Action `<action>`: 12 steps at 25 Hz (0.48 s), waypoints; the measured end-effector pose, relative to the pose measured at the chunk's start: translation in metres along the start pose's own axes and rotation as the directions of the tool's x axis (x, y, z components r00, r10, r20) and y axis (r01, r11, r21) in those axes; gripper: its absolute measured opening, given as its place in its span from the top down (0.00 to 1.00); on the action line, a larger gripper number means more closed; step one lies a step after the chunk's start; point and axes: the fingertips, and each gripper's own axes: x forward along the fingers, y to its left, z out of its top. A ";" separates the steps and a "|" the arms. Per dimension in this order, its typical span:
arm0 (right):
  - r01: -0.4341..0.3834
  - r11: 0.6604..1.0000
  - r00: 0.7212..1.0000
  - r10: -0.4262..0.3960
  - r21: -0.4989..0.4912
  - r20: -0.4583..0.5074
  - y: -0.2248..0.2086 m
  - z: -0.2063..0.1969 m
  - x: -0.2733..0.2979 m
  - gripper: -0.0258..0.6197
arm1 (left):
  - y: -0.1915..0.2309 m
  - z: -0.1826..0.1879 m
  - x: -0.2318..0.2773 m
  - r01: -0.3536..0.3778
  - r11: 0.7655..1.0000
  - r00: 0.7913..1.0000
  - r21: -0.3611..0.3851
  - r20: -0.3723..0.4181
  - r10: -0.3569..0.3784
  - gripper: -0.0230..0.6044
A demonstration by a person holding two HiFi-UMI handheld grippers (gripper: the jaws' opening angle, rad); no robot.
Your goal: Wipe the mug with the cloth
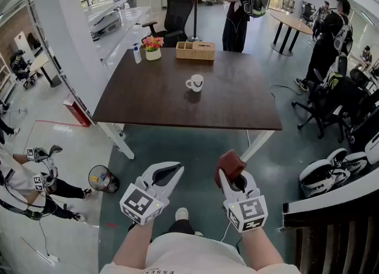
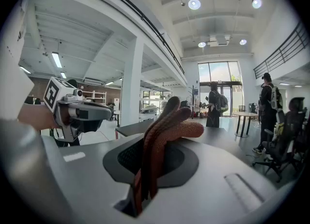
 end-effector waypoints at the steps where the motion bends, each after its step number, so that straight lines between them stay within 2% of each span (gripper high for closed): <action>1: -0.001 1.000 1.000 0.001 0.000 0.000 -0.001 0.001 0.002 0.84 | 0.001 0.001 0.002 0.001 1.000 1.000 0.001 -0.002 -0.001 0.96; 8: -0.002 1.000 1.000 0.002 0.001 0.000 -0.007 0.002 0.011 0.84 | 0.009 -0.005 0.009 0.004 1.000 1.000 -0.002 -0.013 -0.004 0.96; 12: 0.014 0.999 1.000 -0.014 0.043 0.018 -0.014 0.005 0.014 0.84 | 0.013 -0.004 0.013 0.002 1.000 1.000 -0.006 -0.013 -0.002 0.96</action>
